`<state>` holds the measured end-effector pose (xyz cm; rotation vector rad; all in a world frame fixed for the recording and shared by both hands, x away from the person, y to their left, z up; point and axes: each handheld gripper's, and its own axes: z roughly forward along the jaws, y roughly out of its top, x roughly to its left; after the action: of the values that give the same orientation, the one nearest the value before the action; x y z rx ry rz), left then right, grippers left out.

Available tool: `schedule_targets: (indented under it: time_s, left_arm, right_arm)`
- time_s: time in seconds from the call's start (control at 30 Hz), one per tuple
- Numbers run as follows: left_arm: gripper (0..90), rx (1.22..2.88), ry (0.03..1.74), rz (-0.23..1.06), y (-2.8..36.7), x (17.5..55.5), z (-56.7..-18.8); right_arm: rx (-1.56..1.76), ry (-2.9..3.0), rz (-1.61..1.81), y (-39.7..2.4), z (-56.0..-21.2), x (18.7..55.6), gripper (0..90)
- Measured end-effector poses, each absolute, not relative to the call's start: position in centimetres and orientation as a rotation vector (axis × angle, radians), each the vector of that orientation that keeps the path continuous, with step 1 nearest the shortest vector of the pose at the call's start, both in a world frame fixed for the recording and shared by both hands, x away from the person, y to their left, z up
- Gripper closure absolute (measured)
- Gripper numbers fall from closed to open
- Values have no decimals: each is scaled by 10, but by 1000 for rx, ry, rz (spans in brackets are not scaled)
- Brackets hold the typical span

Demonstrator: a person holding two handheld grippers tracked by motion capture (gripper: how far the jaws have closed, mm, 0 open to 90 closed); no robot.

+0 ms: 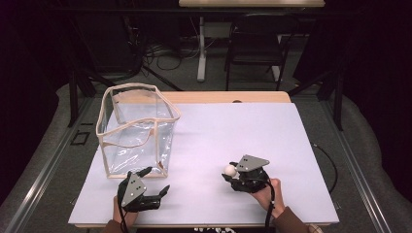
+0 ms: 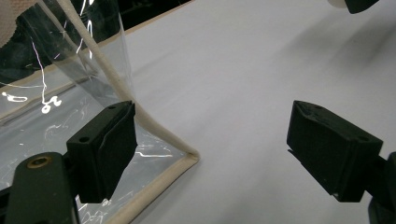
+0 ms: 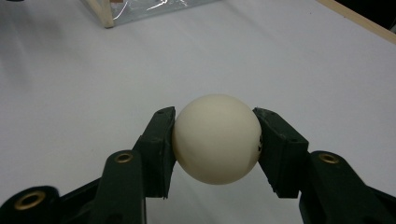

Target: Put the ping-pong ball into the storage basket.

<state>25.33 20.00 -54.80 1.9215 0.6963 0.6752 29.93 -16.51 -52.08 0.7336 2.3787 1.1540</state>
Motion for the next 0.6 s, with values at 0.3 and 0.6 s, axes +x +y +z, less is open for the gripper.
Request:
schedule_targets:
  time_s: [0.3,0.6]
  left_arm:
    - [159,1926,693,678,200,254,-548]
    - [159,1925,693,678,200,254,-548]
  right_arm:
    - [722,2360,1171,-166,-515,297,504]
    - [719,2338,1201,-168,-509,296,504]
